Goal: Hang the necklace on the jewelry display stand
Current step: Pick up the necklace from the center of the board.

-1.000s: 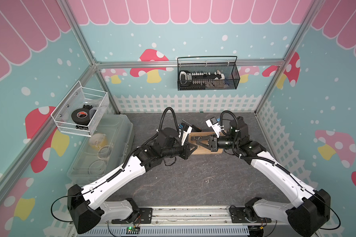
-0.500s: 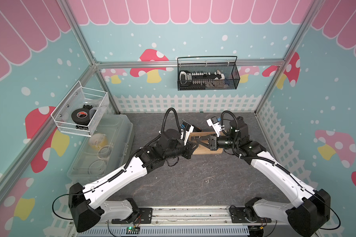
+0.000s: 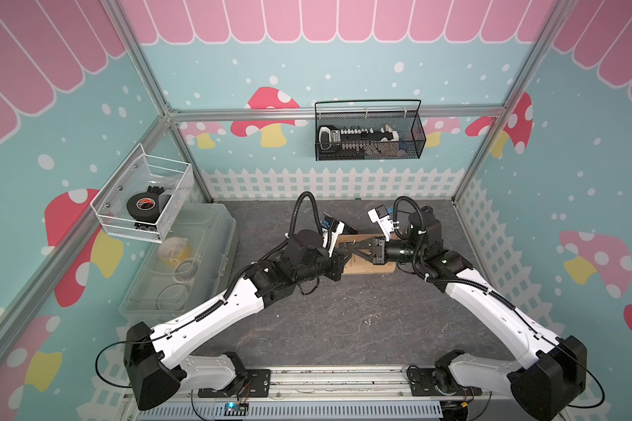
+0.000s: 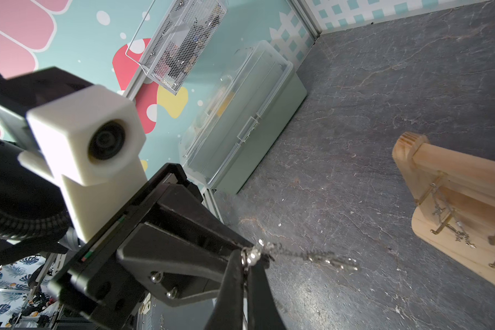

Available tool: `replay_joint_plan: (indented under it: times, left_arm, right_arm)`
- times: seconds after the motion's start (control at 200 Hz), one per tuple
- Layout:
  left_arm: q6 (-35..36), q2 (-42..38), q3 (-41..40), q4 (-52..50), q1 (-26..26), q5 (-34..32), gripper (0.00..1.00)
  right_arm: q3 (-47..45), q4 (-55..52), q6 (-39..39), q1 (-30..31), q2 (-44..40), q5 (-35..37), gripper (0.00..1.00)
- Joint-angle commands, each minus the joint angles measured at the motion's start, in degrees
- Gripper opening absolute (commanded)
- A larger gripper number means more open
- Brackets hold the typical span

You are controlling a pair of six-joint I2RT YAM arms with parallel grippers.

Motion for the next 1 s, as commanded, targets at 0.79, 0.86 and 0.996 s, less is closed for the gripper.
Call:
replay_joint_plan:
  times: [0.79,0.86,0.996]
  left_arm:
    - [1.5,-1.17,-1.48,1.65,-0.71,-2.06,0.14]
    - [1.48,-0.93,-1.32,1.4,-0.72,-1.6,0.14]
    - [1.32,-0.29,-1.27,1.55,-0.8,-2.11,0.14]
  right_arm:
    - [2.09,0.56,0.43,0.52,0.12,1.26,0.0]
    - [2.09,0.92,0.76,0.5,0.22,1.1,0.0]
    - [2.12,1.57,1.09,0.98,0.18,0.7,0.0]
